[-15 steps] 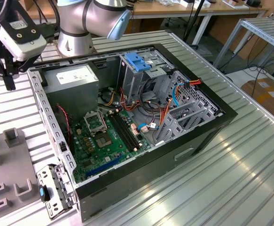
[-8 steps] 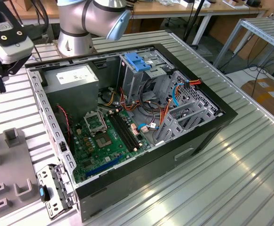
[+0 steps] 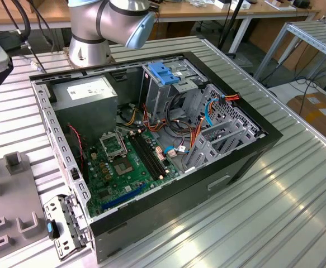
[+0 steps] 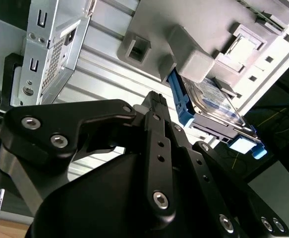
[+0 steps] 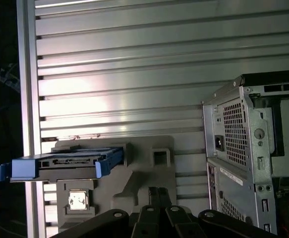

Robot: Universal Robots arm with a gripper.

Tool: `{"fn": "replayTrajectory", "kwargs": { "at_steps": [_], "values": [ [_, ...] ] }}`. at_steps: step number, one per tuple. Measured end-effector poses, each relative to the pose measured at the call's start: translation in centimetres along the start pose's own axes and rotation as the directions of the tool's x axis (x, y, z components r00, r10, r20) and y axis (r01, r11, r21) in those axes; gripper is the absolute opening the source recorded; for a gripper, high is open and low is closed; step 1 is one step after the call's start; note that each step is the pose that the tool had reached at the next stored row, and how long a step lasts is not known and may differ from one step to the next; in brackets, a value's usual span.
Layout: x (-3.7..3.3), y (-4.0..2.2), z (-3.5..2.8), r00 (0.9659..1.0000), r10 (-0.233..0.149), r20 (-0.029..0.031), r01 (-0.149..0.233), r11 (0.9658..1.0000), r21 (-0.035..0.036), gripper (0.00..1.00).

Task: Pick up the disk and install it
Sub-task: 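Reach for the disk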

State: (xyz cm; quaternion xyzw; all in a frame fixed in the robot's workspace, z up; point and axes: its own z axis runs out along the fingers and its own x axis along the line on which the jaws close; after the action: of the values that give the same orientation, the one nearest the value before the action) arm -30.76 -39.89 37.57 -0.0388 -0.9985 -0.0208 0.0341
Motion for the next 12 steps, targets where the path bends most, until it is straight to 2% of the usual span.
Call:
{"fn": "replayTrajectory", "kwargs": {
  "at_steps": [12],
  "values": [
    [0.13, -0.01, 0.01, 1.0, 0.0, -0.0001, 0.0, 1.0, 0.0, 0.11]
  ]
}}
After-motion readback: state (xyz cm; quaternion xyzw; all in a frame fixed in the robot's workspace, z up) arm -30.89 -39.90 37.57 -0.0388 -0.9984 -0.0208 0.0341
